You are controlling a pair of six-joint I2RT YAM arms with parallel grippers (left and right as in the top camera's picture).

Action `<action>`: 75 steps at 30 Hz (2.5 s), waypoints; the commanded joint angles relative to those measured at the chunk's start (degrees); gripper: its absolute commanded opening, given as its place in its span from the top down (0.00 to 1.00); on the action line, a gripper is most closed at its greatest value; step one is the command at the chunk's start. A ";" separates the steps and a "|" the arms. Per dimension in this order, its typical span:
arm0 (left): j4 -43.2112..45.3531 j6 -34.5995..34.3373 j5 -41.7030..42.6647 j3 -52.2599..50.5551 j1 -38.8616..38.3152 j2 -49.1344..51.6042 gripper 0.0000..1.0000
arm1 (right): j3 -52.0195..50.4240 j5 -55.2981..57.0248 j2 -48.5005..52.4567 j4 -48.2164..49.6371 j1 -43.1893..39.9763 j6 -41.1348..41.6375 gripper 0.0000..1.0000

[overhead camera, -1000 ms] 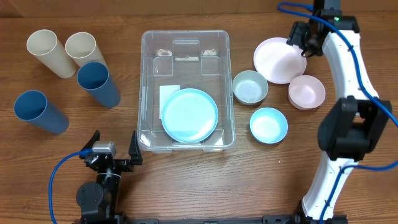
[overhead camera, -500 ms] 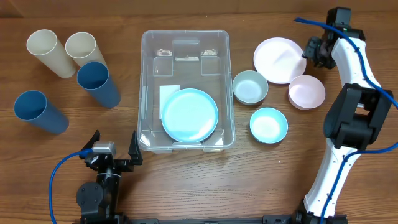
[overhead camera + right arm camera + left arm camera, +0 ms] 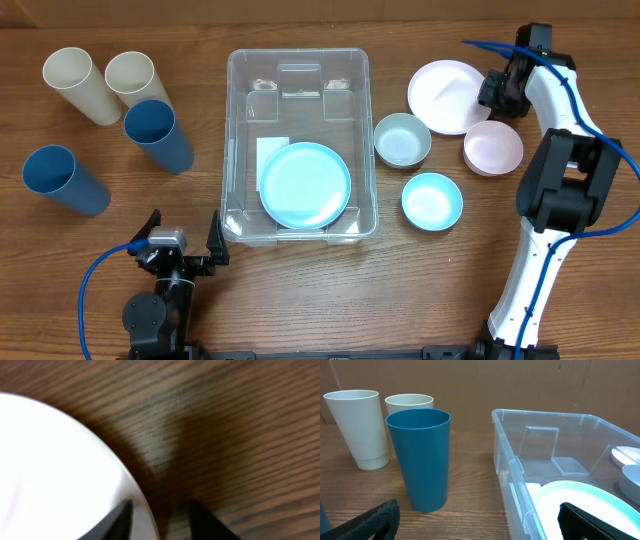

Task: Pack container
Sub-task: 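Release and move the right gripper to the white plate rim, then carry the white plate into the bin and lay it on the stack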

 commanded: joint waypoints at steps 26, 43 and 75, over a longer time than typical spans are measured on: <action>0.07 0.70 -0.33 -0.28 0.50 -0.50 0.00 | 38.56 -2.47 -0.66 -26.27 -0.44 1.81 0.96; 0.07 0.70 -0.33 -0.28 0.50 -0.50 0.00 | 51.87 -18.93 -6.49 -46.16 18.49 -0.44 0.96; 0.07 0.70 -0.33 -0.28 0.50 -0.50 0.00 | 19.28 -4.42 -6.51 -45.59 39.10 0.04 0.96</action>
